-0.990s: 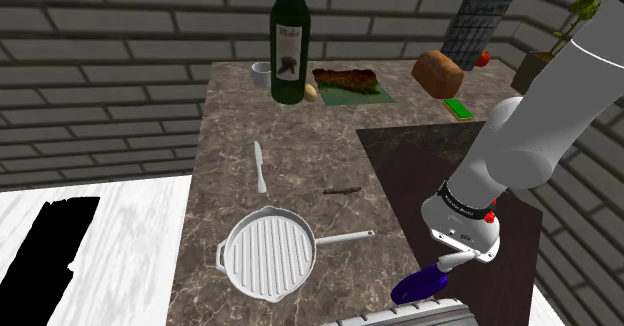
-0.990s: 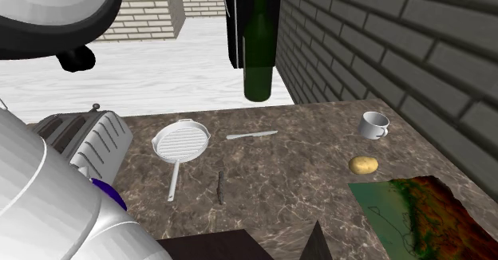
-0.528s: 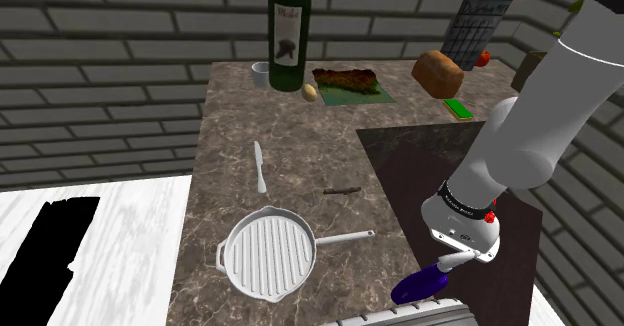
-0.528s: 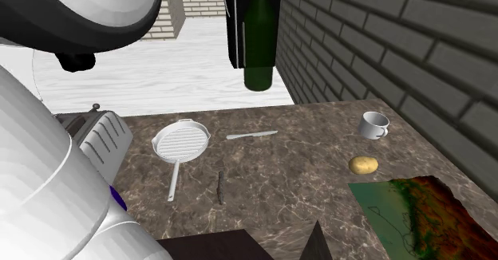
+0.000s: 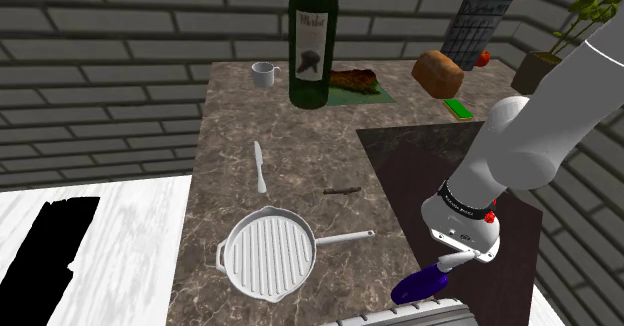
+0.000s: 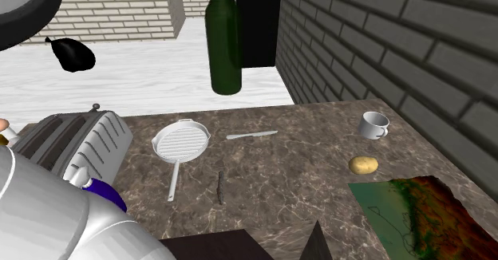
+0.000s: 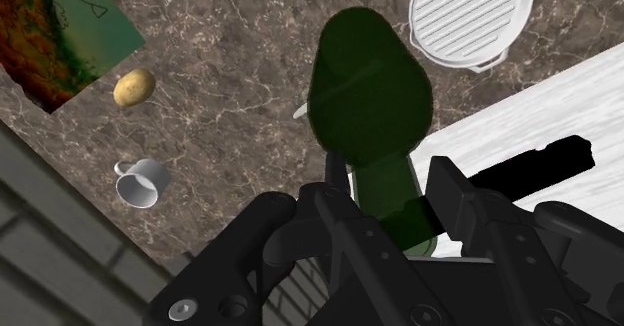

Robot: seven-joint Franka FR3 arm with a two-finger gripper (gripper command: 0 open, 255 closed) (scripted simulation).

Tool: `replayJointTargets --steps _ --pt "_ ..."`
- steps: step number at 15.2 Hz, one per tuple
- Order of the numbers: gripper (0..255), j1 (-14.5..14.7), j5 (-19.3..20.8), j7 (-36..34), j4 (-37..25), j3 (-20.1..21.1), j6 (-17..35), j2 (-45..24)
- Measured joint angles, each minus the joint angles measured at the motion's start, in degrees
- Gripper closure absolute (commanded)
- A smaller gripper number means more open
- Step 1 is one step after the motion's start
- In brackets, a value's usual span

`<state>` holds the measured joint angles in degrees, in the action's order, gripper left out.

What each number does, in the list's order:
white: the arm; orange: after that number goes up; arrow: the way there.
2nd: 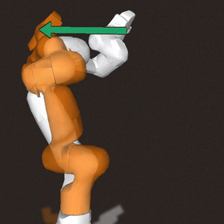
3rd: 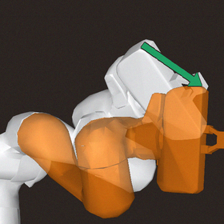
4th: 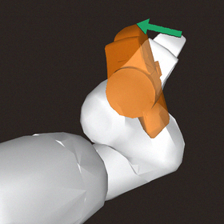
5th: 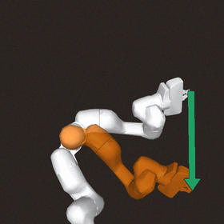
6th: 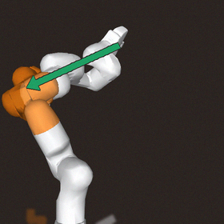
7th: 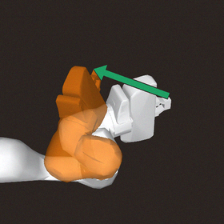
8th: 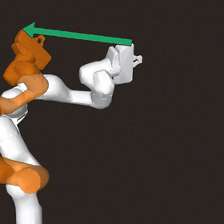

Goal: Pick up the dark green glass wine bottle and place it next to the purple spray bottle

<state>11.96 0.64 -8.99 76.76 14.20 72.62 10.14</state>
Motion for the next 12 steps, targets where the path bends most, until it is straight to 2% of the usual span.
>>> replayJointTargets --steps 7,12 --pt "255 2.47 -2.34 -6.59 3.86 3.63 -3.15 7.14" --pt "255 4.16 -4.18 -12.29 2.78 7.15 -7.02 10.21"
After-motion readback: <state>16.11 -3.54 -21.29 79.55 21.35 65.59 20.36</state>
